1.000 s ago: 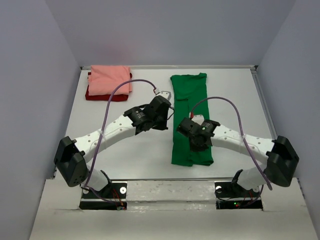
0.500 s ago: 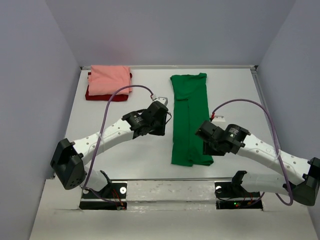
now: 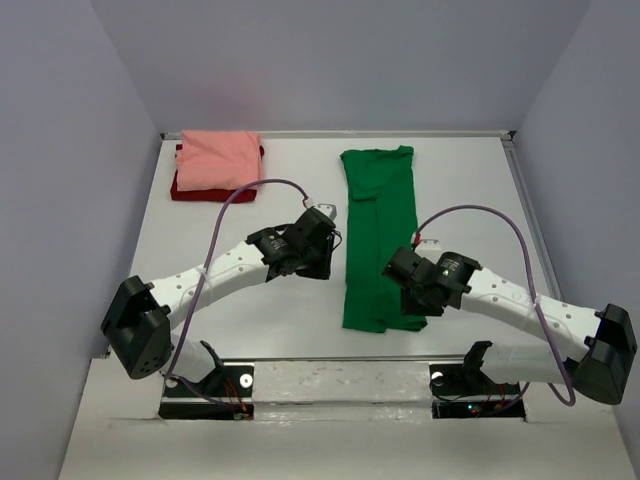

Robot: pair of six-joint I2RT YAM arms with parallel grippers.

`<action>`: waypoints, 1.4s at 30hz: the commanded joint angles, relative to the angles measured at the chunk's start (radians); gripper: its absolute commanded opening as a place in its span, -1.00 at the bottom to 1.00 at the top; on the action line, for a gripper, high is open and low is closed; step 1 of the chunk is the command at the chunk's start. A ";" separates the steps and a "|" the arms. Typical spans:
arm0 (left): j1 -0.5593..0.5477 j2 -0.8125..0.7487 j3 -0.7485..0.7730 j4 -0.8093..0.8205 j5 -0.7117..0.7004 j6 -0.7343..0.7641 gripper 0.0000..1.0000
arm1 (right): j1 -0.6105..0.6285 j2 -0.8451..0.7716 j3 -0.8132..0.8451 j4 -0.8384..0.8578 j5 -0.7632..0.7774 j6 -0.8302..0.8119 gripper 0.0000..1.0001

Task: Fold and stack the t-shirts
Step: Grab the bottom of the folded rectangular tshirt with both arms

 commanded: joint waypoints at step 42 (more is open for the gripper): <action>0.119 0.073 -0.340 0.443 0.633 -0.049 0.09 | -0.020 0.052 -0.169 0.162 -0.023 0.201 0.40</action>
